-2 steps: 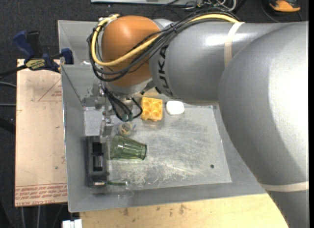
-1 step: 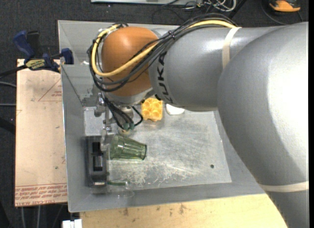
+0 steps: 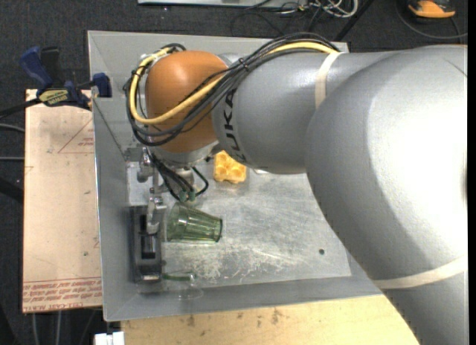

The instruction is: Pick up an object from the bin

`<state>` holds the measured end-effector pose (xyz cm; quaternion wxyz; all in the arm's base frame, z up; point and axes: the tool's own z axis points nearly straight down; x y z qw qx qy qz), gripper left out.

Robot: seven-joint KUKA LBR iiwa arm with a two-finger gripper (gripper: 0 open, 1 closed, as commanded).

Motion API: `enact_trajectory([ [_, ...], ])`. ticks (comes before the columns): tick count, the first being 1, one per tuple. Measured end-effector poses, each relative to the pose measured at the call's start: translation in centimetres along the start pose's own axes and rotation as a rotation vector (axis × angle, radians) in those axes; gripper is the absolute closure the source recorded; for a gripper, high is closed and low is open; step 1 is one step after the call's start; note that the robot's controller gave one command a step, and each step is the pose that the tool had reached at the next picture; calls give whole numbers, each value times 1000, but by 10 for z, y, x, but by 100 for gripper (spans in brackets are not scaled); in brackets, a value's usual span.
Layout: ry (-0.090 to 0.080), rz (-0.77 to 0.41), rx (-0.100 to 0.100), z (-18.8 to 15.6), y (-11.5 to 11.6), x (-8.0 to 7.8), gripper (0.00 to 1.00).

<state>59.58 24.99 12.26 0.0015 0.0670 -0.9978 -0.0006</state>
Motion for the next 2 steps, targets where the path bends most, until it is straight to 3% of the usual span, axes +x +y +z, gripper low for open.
enact_trajectory([
  [1,-22,384,-9,27,-6,38,100],
  [2,-21,385,-10,27,-6,38,100],
])
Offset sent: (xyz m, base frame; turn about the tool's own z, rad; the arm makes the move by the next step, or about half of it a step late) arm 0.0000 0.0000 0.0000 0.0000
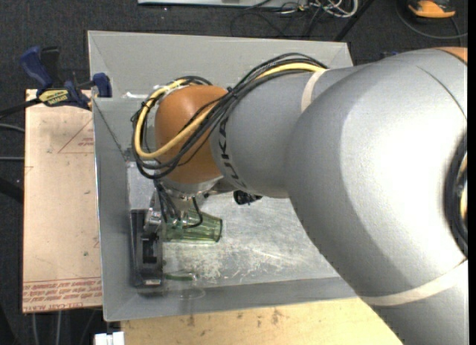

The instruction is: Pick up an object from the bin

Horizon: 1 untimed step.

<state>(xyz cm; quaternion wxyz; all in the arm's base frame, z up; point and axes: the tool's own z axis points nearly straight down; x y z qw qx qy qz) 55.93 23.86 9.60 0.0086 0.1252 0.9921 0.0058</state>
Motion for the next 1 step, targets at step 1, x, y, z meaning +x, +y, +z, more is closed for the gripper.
enact_trajectory([
  [1,0,0,0,0,0,0,100],
])
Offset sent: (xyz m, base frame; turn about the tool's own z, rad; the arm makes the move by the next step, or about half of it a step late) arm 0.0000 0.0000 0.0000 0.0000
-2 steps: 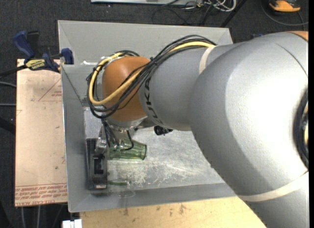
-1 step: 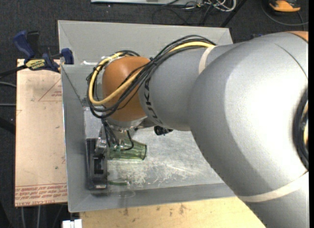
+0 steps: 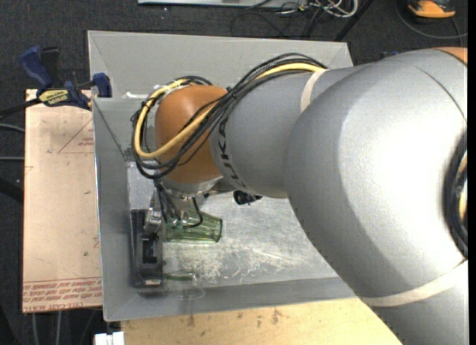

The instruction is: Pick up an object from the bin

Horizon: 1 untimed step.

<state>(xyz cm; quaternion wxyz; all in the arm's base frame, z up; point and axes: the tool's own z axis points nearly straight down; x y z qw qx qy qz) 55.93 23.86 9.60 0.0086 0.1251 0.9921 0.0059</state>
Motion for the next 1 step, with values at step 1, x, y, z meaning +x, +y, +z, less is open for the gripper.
enact_trajectory([
  [1,0,0,0,0,0,0,100],
])
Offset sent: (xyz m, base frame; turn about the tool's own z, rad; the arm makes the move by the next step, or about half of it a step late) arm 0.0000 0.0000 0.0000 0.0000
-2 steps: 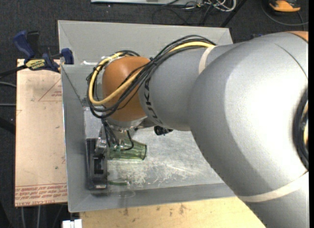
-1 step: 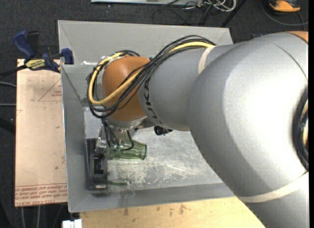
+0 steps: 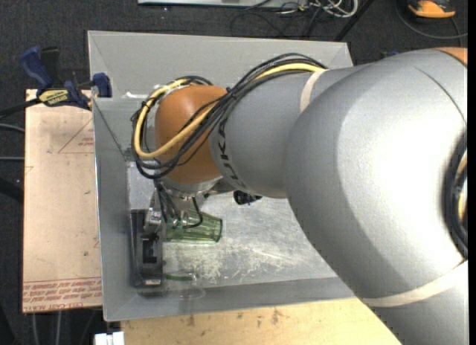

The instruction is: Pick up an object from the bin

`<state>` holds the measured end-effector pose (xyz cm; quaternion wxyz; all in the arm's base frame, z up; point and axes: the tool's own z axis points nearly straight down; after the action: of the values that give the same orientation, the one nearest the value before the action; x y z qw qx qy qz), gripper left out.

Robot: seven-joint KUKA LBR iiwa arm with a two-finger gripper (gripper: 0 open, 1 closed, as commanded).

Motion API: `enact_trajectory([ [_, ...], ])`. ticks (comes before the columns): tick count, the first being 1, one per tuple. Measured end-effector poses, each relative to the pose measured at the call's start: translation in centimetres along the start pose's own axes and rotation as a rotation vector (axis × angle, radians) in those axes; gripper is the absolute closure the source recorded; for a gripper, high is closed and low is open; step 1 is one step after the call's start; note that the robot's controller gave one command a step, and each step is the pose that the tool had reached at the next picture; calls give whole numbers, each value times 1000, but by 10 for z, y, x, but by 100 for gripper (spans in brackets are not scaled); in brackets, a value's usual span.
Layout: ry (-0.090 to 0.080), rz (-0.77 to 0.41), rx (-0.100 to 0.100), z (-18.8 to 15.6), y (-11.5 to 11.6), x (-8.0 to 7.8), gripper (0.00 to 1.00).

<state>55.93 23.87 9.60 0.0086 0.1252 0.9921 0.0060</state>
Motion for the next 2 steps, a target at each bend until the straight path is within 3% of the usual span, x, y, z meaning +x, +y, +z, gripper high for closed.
enact_trajectory([
  [2,0,0,0,0,0,0,100],
])
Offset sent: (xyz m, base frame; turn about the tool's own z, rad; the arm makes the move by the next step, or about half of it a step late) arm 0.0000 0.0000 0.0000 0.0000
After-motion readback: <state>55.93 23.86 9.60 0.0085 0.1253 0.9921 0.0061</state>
